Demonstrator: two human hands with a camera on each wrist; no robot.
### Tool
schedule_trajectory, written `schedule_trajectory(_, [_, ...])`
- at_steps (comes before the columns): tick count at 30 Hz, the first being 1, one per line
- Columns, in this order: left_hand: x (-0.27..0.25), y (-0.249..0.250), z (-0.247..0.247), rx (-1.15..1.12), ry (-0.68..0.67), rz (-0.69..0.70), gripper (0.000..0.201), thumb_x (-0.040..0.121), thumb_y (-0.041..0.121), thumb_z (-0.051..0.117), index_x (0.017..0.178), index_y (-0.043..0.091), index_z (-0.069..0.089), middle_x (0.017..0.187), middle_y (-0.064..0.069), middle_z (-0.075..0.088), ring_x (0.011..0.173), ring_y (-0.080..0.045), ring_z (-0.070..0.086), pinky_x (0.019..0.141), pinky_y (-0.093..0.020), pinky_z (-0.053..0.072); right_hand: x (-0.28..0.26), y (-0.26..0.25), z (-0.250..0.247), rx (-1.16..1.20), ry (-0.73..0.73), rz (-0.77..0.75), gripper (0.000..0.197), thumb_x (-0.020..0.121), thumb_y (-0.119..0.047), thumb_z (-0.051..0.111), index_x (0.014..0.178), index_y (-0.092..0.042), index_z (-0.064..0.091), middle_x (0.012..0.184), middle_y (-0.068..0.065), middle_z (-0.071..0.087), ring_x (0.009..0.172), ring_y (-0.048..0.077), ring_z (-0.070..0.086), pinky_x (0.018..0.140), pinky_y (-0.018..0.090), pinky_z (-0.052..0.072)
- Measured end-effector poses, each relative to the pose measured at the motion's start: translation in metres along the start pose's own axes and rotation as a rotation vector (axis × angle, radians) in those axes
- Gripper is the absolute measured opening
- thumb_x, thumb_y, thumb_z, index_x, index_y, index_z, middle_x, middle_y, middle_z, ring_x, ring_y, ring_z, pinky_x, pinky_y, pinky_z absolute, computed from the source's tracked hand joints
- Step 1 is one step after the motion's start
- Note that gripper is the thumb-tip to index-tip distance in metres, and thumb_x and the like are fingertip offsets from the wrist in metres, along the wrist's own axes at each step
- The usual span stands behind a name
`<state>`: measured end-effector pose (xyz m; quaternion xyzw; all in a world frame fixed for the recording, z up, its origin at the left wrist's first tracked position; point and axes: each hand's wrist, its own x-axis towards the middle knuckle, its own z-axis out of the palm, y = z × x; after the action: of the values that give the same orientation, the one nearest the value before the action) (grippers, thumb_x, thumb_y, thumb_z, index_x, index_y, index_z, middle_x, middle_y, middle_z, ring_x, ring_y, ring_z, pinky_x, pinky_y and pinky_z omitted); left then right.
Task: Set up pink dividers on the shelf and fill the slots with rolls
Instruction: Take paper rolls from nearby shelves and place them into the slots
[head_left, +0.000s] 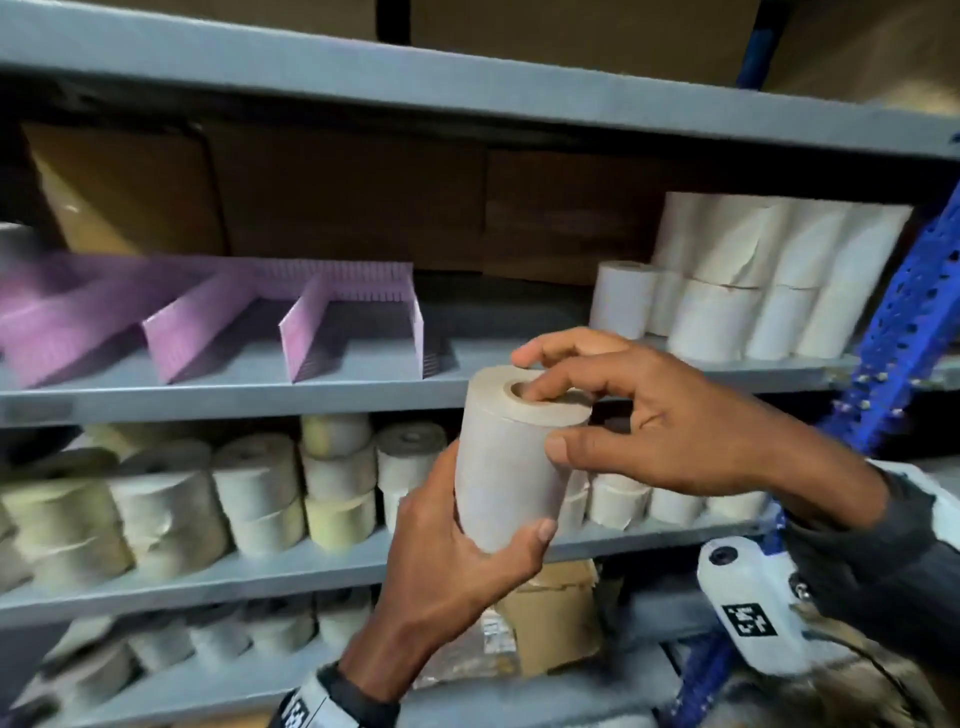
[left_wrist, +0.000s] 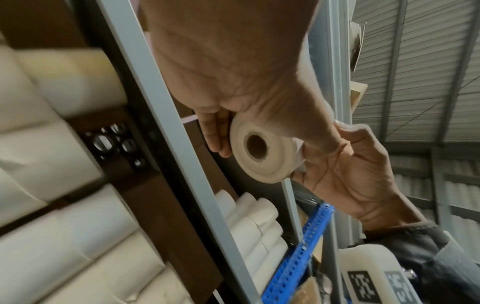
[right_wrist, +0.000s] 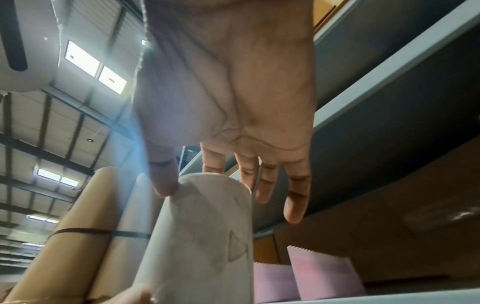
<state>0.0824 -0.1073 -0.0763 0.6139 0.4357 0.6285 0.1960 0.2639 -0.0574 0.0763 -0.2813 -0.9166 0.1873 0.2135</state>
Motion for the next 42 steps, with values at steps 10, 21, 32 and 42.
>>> schedule_trajectory(10, [-0.073,0.026,-0.132,0.188,0.216,-0.001,0.057,0.073,0.052,0.079,0.125,0.043,0.057,0.108,0.016,0.070,0.091,-0.011,0.071,0.063,-0.023,0.057,0.062,-0.091,0.078,0.058,-0.231,-0.224,0.042,0.073,-0.067,0.059,0.111,-0.053,0.063,0.141,-0.035,0.040,0.129,-0.008,0.044,0.105,0.034,0.046])
schedule_trajectory(21, [-0.139,0.044,-0.323,0.262,0.335,0.000,0.063,0.070,0.052,0.082,0.124,0.026,0.061,0.101,0.002,0.073,0.084,-0.021,0.073,0.058,-0.040,0.059,0.135,-0.238,0.196,0.216,-0.250,-0.423,0.045,0.078,-0.064,0.063,0.119,-0.044,0.062,0.129,-0.026,0.056,0.122,-0.003,0.053,0.097,0.031,0.052])
schedule_trajectory(32, [-0.176,0.036,-0.488,0.400,0.350,-0.020,0.072,0.081,0.051,0.079,0.145,0.033,0.052,0.129,0.012,0.068,0.111,-0.018,0.068,0.084,-0.028,0.058,0.206,-0.357,0.302,0.147,-0.126,-0.435,0.035,0.084,-0.041,0.074,0.115,-0.025,0.072,0.117,-0.011,0.065,0.114,0.010,0.060,0.094,0.042,0.050])
schedule_trajectory(42, [-0.149,-0.003,-0.523,0.834,0.291,0.162,0.069,0.085,0.031,0.072,0.149,0.017,0.051,0.156,-0.011,0.044,0.137,-0.027,0.053,0.099,-0.032,0.054,0.294,-0.363,0.331,-0.106,0.110,-0.209,0.042,0.081,-0.054,0.071,0.119,-0.035,0.070,0.124,-0.024,0.053,0.137,0.013,0.028,0.112,0.054,0.023])
